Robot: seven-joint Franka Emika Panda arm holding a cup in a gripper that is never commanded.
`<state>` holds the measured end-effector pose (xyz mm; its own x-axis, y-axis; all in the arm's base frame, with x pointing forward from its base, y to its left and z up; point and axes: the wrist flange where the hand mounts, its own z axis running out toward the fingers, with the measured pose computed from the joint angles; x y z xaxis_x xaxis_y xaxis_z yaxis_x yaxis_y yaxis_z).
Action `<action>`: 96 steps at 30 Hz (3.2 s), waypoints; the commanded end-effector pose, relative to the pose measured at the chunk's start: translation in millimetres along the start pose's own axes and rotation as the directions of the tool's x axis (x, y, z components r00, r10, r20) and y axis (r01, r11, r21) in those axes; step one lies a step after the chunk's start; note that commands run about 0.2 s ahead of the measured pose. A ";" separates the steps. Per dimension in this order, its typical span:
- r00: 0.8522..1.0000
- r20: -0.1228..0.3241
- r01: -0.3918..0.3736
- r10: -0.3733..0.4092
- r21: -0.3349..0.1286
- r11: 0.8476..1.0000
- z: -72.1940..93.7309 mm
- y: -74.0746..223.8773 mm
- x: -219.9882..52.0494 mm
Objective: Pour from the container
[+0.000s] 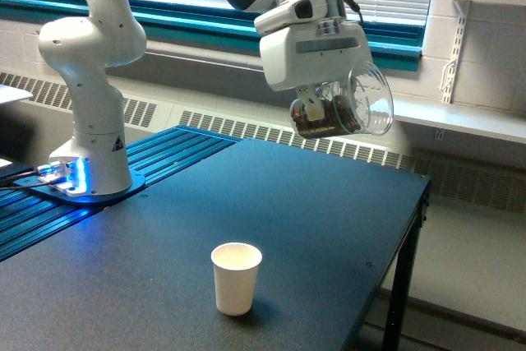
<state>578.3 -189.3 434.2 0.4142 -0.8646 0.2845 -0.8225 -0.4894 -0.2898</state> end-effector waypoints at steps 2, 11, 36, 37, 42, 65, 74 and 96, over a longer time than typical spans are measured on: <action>1.000 0.002 -0.010 0.010 -0.017 1.000 7.5 6.3 1.7; 1.000 0.000 -0.020 0.020 -0.018 1.000 8.3 12.1 -0.8; 0.999 0.037 -0.027 0.030 -0.080 0.996 33.1 70.7 -38.2; 0.999 0.040 -0.030 0.033 -0.080 0.996 34.1 73.1 -40.5; 0.998 0.052 -0.033 0.038 -0.097 0.995 40.8 88.8 -50.8; 0.990 0.113 -0.055 0.079 -0.199 0.978 74.5 162.2 -86.6; 0.988 0.132 -0.046 0.080 -0.243 0.969 84.0 179.0 -93.0; 0.984 0.165 -0.014 0.072 -0.330 0.944 101.7 197.5 -98.3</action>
<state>415.5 -207.0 257.7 0.4312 -0.8956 0.1094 -0.9015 -0.4327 0.0111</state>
